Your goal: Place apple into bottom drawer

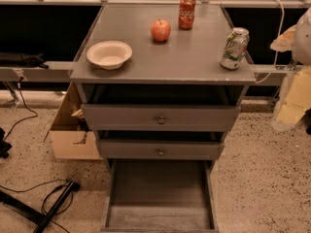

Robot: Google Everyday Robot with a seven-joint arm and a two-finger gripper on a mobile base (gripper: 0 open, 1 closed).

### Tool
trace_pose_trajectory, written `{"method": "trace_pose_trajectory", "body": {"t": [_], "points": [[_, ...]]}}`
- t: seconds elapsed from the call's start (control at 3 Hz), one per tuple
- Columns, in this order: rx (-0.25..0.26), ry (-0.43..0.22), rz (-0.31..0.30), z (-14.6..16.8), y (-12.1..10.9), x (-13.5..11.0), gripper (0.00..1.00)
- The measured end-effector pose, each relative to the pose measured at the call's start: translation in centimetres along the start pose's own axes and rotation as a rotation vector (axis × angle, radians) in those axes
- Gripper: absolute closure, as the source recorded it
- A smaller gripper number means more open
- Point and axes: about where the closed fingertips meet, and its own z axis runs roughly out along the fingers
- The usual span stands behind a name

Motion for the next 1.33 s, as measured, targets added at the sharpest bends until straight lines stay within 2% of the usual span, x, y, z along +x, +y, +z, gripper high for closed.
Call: {"method": "trace_pose_trajectory", "body": {"t": [0.33, 0.67, 1.0, 1.33], "points": [[0.000, 0.000, 0.000, 0.0, 0.0, 0.0, 0.00], [0.041, -0.054, -0.019, 0.0, -0.9, -0.6, 0.00], [0.124, -0.233, -0.041, 0.4, -5.4, -3.2, 0.00], [0.168, -0.456, -0.018, 0.6, -10.7, -7.5, 0.00]]}}
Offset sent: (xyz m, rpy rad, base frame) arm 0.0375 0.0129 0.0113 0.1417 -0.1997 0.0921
